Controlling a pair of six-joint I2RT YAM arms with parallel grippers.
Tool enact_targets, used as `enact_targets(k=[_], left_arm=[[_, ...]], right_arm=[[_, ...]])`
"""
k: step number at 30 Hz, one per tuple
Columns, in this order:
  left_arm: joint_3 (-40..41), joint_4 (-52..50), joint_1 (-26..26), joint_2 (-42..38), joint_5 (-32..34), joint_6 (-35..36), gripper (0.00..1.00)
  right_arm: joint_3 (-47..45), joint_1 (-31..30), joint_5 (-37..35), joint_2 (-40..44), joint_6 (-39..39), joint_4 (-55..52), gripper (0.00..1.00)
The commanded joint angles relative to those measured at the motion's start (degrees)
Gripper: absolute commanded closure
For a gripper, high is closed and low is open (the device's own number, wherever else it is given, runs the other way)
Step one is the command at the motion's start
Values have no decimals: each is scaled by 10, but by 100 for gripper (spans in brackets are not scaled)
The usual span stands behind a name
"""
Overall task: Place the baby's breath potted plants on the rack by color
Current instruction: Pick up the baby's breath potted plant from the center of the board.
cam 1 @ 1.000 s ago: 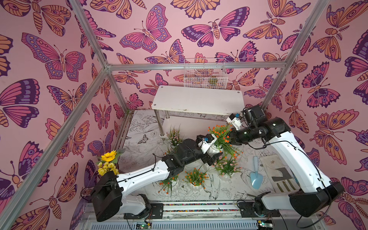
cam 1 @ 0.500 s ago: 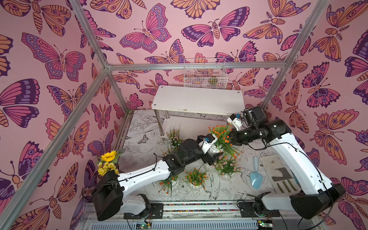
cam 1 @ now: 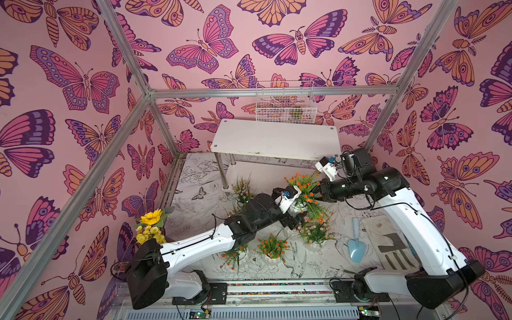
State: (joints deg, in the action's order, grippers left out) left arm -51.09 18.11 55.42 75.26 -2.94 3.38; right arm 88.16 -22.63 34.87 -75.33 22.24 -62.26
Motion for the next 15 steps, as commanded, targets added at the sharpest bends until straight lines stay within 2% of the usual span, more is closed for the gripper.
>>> enact_targets(k=[1, 11, 15], left_arm=[[0, 19, -3, -37, 34, -5, 52], [-46, -81, -16, -78, 69, -3, 55], [-76, -124, -21, -87, 79, -6, 55]], right_arm=[[7, 4, 27, 17, -2, -8, 75], [-19, 107, 4, 70, 9, 2, 73], [-40, 125, -3, 84, 3, 4, 73]])
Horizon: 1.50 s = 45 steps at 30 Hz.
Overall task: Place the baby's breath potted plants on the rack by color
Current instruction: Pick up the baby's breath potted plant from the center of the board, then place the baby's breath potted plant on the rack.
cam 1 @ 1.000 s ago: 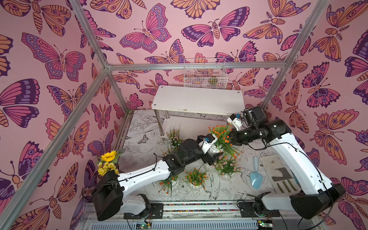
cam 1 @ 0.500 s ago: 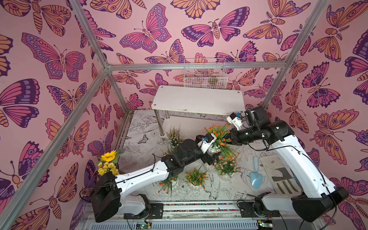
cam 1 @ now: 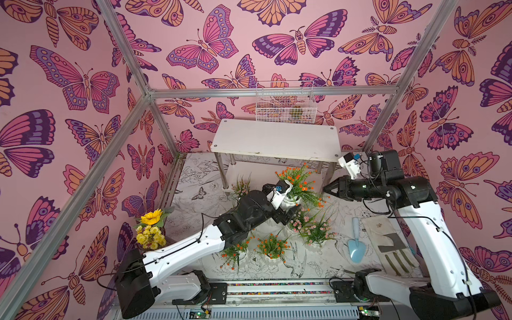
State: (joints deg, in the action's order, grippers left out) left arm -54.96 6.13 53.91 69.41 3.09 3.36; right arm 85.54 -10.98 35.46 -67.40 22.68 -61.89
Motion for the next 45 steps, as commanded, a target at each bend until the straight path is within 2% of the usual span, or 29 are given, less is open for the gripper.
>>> enact_targets(k=[1, 12, 29, 45], left_arm=[[-49, -19, -8, -30, 22, -7, 55], [-169, -131, -35, -30, 69, -9, 56], [-311, -176, -186, 29, 59, -67, 59], [-424, -145, -320, 172, 49, -109, 63]], right_arm=[[-22, 9, -9, 7, -1, 5, 73], [-135, 11, -49, 62, -5, 57, 71], [-232, 10, -63, 130, -5, 96, 70], [-235, 10, -76, 149, -6, 79, 69]])
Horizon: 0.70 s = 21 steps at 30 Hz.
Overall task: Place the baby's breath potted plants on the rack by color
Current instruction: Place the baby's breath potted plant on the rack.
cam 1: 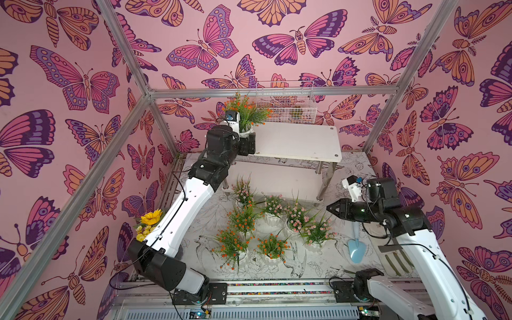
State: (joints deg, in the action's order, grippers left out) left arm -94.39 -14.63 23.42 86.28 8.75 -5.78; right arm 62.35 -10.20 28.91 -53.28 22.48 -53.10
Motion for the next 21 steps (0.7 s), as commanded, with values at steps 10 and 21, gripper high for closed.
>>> enact_targets(k=[10, 21], left_arm=[[-44, 127, -70, 65, -33, -28, 63], [-55, 128, -83, 99, -58, -24, 60]], right_arm=[[-12, 0, -14, 20, 3, -5, 69], [-14, 0, -17, 20, 6, -3, 69]])
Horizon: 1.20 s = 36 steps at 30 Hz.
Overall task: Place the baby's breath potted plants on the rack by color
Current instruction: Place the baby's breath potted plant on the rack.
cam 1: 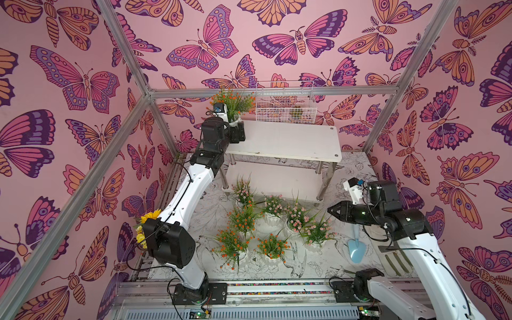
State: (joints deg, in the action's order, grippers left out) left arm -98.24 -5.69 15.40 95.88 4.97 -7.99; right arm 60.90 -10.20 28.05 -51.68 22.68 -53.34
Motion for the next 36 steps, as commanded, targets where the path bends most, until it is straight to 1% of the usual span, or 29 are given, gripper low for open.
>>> enact_targets(k=[1, 2, 4, 8, 9, 12, 28, 30, 35, 36], left_arm=[[-17, 37, -3, 4, -22, -2, 59], [-17, 35, -3, 5, -22, -2, 58], [-17, 36, -3, 6, -22, 0, 51], [-20, 34, -3, 10, -27, 3, 16], [-22, 32, -3, 11, -31, 4, 10], [-22, 32, -3, 12, -36, 5, 0], [-18, 19, -3, -24, -61, 41, 0], [-22, 14, -3, -24, -70, 46, 0], [-28, 9, -3, -22, -88, 57, 0], [-28, 9, -3, -22, -89, 58, 0]], right_arm=[[1, 1, -9, 4, 4, -1, 69], [0, 1, -8, 2, 4, -1, 69], [2, 0, -7, 2, 3, -1, 69], [2, 1, -8, 2, 4, 1, 68], [1, 0, -8, 2, 3, 1, 68], [1, 1, -8, 2, 4, 2, 68], [-3, 1, -5, 0, 5, 11, 63], [-4, 1, -4, 0, 5, 13, 61], [-3, 1, -4, 2, 5, 12, 52], [-3, 0, -5, 3, 4, 11, 51]])
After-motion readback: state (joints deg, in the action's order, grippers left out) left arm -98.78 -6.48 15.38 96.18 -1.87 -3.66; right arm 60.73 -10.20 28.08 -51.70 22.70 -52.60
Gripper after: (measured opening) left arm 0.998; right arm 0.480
